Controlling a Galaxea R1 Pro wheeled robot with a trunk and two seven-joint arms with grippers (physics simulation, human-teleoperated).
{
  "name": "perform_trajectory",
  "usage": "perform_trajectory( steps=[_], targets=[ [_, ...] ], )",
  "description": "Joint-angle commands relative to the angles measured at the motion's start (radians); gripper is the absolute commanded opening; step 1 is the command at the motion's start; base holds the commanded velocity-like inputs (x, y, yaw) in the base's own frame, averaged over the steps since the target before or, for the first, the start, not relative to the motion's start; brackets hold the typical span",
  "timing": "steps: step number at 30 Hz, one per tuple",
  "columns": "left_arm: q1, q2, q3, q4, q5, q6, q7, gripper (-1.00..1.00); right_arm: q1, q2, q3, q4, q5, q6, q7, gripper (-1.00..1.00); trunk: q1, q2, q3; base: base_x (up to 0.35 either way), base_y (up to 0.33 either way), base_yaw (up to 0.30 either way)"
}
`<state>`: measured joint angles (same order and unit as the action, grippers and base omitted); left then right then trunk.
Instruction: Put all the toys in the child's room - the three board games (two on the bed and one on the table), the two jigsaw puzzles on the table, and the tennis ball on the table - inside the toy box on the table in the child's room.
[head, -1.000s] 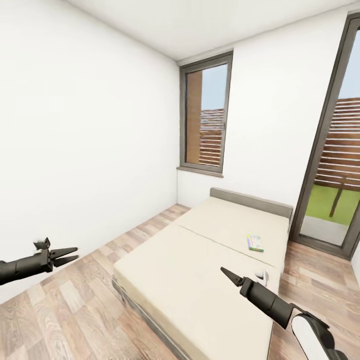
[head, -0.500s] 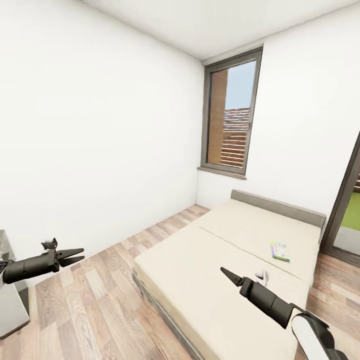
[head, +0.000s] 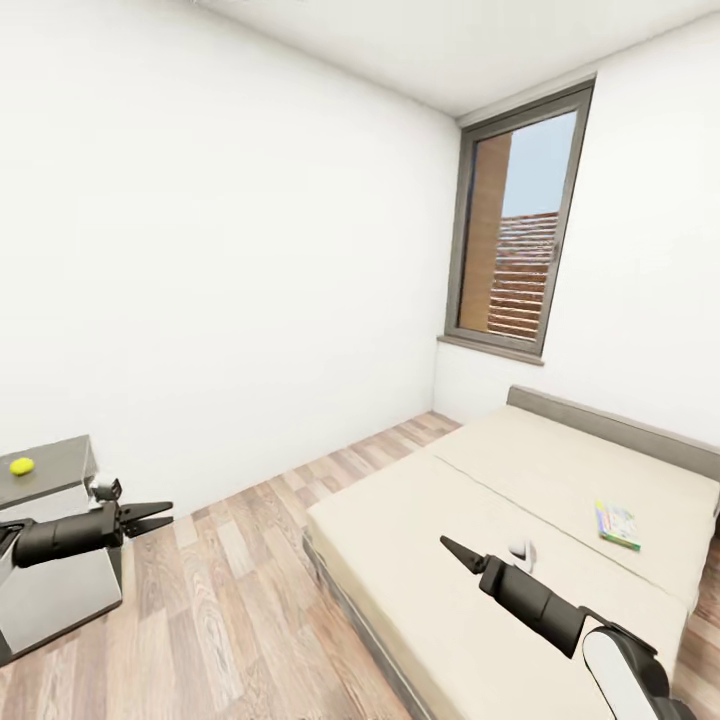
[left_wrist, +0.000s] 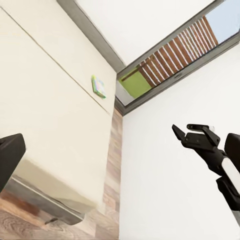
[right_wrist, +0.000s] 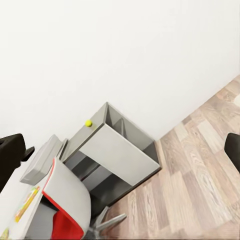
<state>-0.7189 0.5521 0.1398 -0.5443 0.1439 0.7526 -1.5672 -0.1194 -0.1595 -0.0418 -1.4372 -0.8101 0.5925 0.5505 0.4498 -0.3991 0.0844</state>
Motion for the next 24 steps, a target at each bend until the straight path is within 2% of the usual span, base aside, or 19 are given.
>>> perform_trajectory(
  steps=[1, 7, 14, 24],
  targets=[
    [0.000, 0.000, -0.003, 0.000, 0.000, 0.013, -0.004, 1.00, 0.000, 0.000, -0.002, 0.000, -0.006, 0.011, 0.000, 1.00, 0.000, -0.001, -0.001, -0.146, 0.000, 0.291],
    [0.000, -0.001, -0.012, 0.000, 0.000, 0.029, -0.004, 1.00, 0.000, 0.000, -0.002, -0.001, -0.006, 0.021, 0.000, 1.00, 0.000, -0.001, -0.001, -0.216, 0.000, 0.291],
    [0.000, -0.001, -0.015, 0.000, -0.001, 0.035, -0.004, 1.00, 0.000, 0.001, -0.002, 0.000, -0.006, 0.023, 0.000, 1.00, 0.000, -0.001, -0.001, -0.079, 0.000, 0.282],
    [0.000, -0.001, -0.014, 0.000, -0.001, 0.039, -0.004, 1.00, 0.000, 0.001, -0.003, 0.001, -0.004, 0.021, 0.000, 1.00, 0.000, -0.001, -0.001, -0.013, 0.000, 0.082]
  ],
)
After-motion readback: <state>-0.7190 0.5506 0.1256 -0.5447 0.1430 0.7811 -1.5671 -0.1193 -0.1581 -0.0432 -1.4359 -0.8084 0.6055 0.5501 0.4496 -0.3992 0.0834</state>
